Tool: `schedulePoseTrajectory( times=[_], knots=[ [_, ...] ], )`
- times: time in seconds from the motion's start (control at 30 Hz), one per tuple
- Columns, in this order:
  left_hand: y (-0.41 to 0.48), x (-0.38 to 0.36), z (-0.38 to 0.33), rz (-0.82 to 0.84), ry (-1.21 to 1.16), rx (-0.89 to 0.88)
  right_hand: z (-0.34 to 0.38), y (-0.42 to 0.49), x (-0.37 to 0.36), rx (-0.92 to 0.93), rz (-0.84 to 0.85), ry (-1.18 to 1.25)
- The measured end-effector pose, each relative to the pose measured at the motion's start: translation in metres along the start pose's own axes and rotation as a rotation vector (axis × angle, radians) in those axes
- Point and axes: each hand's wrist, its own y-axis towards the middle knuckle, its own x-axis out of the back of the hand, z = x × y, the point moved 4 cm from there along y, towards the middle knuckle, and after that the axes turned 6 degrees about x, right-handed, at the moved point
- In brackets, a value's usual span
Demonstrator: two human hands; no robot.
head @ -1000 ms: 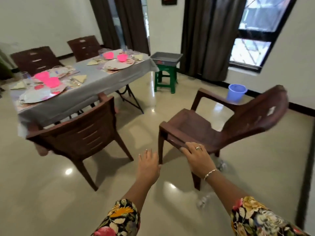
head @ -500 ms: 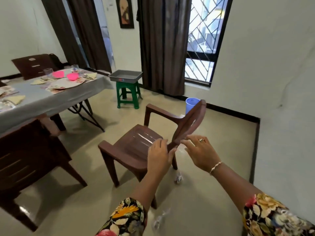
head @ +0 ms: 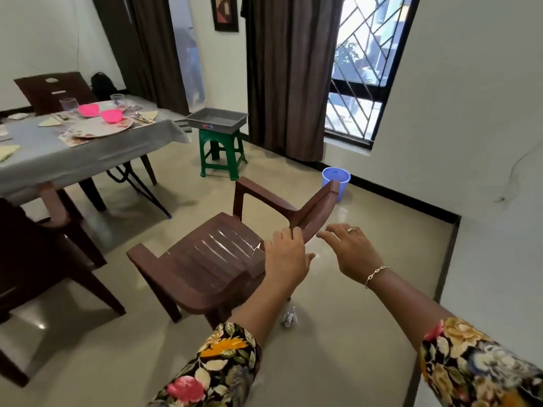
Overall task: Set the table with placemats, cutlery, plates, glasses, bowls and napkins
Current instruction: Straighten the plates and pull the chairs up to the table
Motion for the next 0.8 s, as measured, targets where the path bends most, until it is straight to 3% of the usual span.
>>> schedulePoseTrajectory(
  times=[0.33, 0.5, 0.63, 0.73, 0.8],
  knots=[
    [0.026, -0.033, -0.005, 0.111, 0.003, 0.183, -0.059, 0.04, -0.065, 0.186, 0.114, 0.133],
    [0.029, -0.037, -0.002, 0.136, 0.061, 0.294, -0.078, 0.069, -0.088, 0.354, 0.065, 0.227],
    [0.032, -0.032, -0.007, 0.17, 0.14, 0.368, -0.094, 0.087, -0.104, 0.541, 0.231, 0.267],
    [0.035, -0.035, -0.008, 0.175, 0.205, 0.407, -0.101, 0.097, -0.117, 0.612, 0.426, 0.29],
    [0.037, -0.034, -0.01, 0.195, 0.229, 0.432, -0.104, 0.099, -0.125, 0.637, 0.464, 0.283]
  ],
)
